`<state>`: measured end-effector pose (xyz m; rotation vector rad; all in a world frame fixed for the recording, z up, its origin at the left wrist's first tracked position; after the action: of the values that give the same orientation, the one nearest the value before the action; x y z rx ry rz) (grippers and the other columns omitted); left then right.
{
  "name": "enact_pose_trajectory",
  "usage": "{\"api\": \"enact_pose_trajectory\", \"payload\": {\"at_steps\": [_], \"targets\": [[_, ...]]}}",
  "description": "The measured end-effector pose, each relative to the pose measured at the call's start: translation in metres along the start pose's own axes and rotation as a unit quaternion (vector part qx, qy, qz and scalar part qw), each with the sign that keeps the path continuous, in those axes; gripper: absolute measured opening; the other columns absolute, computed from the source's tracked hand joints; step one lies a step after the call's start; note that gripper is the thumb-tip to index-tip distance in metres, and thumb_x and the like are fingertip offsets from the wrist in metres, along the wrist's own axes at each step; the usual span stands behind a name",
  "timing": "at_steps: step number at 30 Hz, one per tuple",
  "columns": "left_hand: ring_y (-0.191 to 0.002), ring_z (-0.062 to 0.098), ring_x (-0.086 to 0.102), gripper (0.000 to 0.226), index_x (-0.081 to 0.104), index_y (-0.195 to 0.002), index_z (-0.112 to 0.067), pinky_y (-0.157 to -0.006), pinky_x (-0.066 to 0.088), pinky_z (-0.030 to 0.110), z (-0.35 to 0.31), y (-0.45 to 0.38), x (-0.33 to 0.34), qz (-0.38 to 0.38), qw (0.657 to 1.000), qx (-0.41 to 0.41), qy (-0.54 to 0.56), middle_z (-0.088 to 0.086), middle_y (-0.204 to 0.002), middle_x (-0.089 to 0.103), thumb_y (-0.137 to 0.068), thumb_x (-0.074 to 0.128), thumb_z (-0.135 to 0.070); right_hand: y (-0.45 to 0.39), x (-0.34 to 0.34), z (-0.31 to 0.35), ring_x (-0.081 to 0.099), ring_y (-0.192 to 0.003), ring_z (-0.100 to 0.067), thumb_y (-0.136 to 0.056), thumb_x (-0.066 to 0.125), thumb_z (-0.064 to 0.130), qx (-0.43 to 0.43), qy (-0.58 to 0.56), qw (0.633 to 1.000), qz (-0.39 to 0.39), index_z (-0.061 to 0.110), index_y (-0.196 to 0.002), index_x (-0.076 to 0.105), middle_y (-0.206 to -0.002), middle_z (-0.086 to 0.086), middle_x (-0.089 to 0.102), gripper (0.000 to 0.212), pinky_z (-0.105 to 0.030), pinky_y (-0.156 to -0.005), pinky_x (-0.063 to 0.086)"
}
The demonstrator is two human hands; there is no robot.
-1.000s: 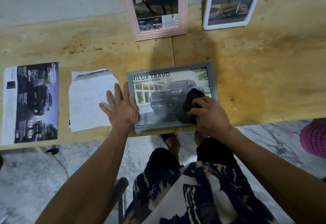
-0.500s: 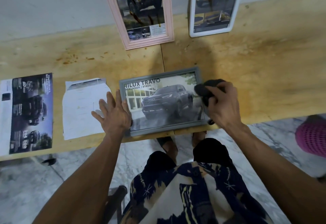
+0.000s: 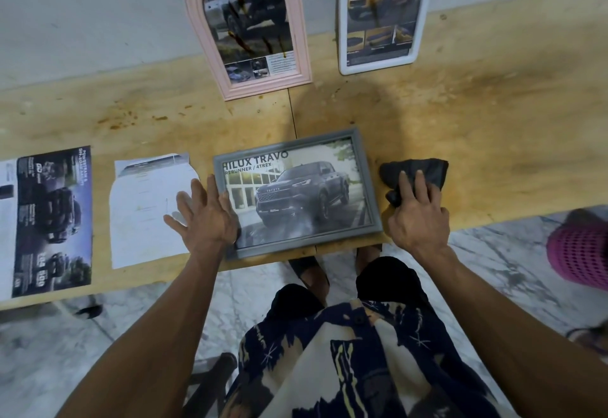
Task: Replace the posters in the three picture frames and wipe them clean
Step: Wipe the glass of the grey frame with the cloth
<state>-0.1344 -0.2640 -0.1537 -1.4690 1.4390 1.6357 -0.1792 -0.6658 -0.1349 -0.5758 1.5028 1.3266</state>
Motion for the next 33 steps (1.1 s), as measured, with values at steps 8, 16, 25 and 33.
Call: {"api": "enact_pose_trajectory", "payload": {"at_steps": [8,16,25,33], "targets": [[-0.128,0.038,0.035,0.032,0.044,-0.13,-0.016,-0.105,0.023,0.058,-0.01,0.02,-0.023,-0.076,0.997,0.012,0.025,0.013,-0.136,0.045,-0.103,0.036,-0.032,0.003,-0.04,0.057,0.042,-0.116,-0.041,-0.08,0.053,0.013,-0.071,-0.073,0.983,-0.151,0.007,-0.134,0.046,-0.133,-0.019,0.047,0.055,-0.049,-0.086,0.041],[-0.113,0.039,0.043,0.033,0.056,-0.115,-0.008,-0.096,0.033,0.051,-0.002,0.028,-0.013,-0.049,0.996,-0.023,0.064,0.018,-0.123,0.052,-0.104,0.036,-0.033,-0.012,-0.004,0.066,0.04,-0.118,-0.043,-0.091,0.048,0.015,0.047,-0.235,0.971,0.003,0.009,-0.146,0.032,-0.134,-0.02,0.04,0.057,-0.049,-0.103,0.032],[-0.12,0.04,0.043,0.032,0.061,-0.115,-0.006,-0.1,0.033,0.05,-0.003,0.025,-0.01,-0.03,0.977,-0.103,0.183,0.02,-0.125,0.051,-0.103,0.042,-0.029,-0.025,0.011,0.054,0.054,-0.103,-0.041,-0.086,0.05,0.025,0.132,-0.293,0.947,0.007,0.007,-0.129,0.049,-0.123,-0.018,0.05,0.046,-0.051,-0.086,0.052],[-0.109,0.037,0.06,0.034,0.063,-0.121,-0.003,-0.095,0.049,0.042,0.012,0.02,-0.017,-0.023,0.933,-0.136,0.333,0.018,-0.117,0.065,-0.1,0.05,-0.027,-0.015,0.016,0.044,0.058,-0.069,-0.024,-0.095,0.039,0.036,0.151,-0.412,0.898,-0.036,0.015,-0.101,0.053,-0.084,-0.005,0.06,0.026,-0.03,-0.055,0.042]]}}
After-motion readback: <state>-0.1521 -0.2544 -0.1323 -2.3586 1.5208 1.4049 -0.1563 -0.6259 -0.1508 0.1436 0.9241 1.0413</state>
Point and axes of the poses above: each hand's wrist, its own y-axis away from the middle knuckle, its own x-axis out of the palm, z = x × y, the point moved 9 cm from there along -y, towards the middle knuckle
